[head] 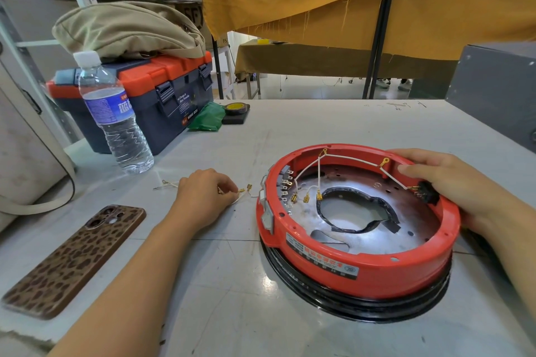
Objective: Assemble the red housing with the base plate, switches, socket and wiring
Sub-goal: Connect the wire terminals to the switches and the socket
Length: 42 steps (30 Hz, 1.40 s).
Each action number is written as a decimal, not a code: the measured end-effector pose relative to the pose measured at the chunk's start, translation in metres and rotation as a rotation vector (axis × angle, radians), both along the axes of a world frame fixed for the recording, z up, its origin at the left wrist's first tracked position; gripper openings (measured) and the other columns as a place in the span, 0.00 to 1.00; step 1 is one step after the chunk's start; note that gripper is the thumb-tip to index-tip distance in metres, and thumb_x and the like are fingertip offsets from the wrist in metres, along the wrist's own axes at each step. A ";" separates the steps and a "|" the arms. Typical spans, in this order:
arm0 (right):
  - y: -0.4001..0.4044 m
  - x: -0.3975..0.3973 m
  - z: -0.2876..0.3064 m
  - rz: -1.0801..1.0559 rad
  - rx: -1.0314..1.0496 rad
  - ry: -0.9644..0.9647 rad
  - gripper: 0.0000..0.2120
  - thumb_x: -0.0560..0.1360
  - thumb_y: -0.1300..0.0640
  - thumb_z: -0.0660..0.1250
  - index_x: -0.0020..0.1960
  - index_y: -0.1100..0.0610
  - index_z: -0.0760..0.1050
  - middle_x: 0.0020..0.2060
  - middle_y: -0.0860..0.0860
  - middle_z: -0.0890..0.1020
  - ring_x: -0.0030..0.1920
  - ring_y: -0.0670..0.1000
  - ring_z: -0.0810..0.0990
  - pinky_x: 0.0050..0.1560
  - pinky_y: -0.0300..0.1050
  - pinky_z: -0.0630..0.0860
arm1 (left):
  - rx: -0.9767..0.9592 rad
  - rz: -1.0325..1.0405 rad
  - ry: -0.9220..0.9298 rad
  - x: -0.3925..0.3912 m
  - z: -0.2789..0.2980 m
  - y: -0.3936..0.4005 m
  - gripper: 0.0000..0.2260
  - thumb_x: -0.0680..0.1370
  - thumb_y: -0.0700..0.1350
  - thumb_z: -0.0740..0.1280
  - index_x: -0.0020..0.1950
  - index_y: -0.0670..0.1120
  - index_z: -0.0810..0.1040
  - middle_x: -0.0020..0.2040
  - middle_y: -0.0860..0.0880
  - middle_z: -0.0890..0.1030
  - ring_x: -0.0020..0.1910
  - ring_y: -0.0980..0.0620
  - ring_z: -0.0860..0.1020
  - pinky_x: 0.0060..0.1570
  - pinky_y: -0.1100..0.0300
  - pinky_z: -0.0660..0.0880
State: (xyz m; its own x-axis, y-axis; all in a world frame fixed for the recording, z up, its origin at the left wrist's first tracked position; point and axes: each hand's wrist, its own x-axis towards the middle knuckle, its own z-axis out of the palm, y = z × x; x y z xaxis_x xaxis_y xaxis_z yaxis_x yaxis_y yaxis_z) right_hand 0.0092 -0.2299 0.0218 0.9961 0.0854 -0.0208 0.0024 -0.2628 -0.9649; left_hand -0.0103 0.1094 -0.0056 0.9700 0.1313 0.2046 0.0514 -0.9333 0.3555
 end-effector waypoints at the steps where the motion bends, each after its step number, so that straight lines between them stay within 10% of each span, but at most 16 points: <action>1: 0.000 0.000 0.000 -0.001 -0.002 0.001 0.16 0.76 0.66 0.61 0.53 0.50 0.82 0.46 0.53 0.86 0.49 0.55 0.84 0.53 0.52 0.78 | -0.001 0.002 0.004 0.000 0.000 0.000 0.03 0.75 0.50 0.68 0.45 0.54 0.82 0.42 0.55 0.76 0.47 0.52 0.74 0.54 0.51 0.70; 12: 0.002 -0.001 0.000 -0.004 0.014 0.000 0.17 0.76 0.67 0.60 0.55 0.52 0.81 0.47 0.54 0.85 0.51 0.57 0.83 0.55 0.52 0.77 | -0.118 -0.013 -0.193 -0.002 0.001 0.000 0.06 0.75 0.42 0.68 0.39 0.51 0.78 0.38 0.55 0.78 0.47 0.50 0.76 0.54 0.52 0.71; 16: 0.002 -0.002 0.001 -0.010 0.011 -0.001 0.16 0.76 0.68 0.60 0.55 0.53 0.81 0.48 0.55 0.85 0.51 0.57 0.83 0.57 0.54 0.76 | -0.428 -0.039 -0.336 -0.003 0.004 -0.002 0.04 0.74 0.39 0.69 0.42 0.48 0.80 0.37 0.54 0.80 0.38 0.62 0.76 0.37 0.75 0.69; 24: 0.002 -0.003 0.002 -0.015 -0.005 0.007 0.16 0.76 0.67 0.60 0.55 0.51 0.81 0.47 0.53 0.85 0.50 0.56 0.83 0.52 0.50 0.78 | -0.969 -0.012 -0.338 -0.005 0.010 0.001 0.07 0.75 0.38 0.68 0.48 0.47 0.83 0.39 0.49 0.83 0.34 0.58 0.81 0.34 0.70 0.75; 42: 0.016 -0.004 -0.005 -0.112 -0.014 -0.058 0.14 0.74 0.66 0.61 0.50 0.52 0.82 0.42 0.52 0.85 0.45 0.54 0.82 0.53 0.50 0.77 | -0.847 -0.320 -0.213 -0.020 0.041 -0.043 0.10 0.73 0.34 0.69 0.40 0.50 0.84 0.36 0.50 0.84 0.36 0.57 0.80 0.37 0.69 0.76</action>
State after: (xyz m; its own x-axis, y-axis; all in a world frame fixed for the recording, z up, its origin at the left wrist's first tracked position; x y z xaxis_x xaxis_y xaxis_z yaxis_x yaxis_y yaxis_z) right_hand 0.0053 -0.2135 0.0165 0.9990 -0.0263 0.0370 0.0282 -0.2782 -0.9601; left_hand -0.0303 0.0667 0.0359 0.9388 0.0511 0.3406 -0.3082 -0.3168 0.8970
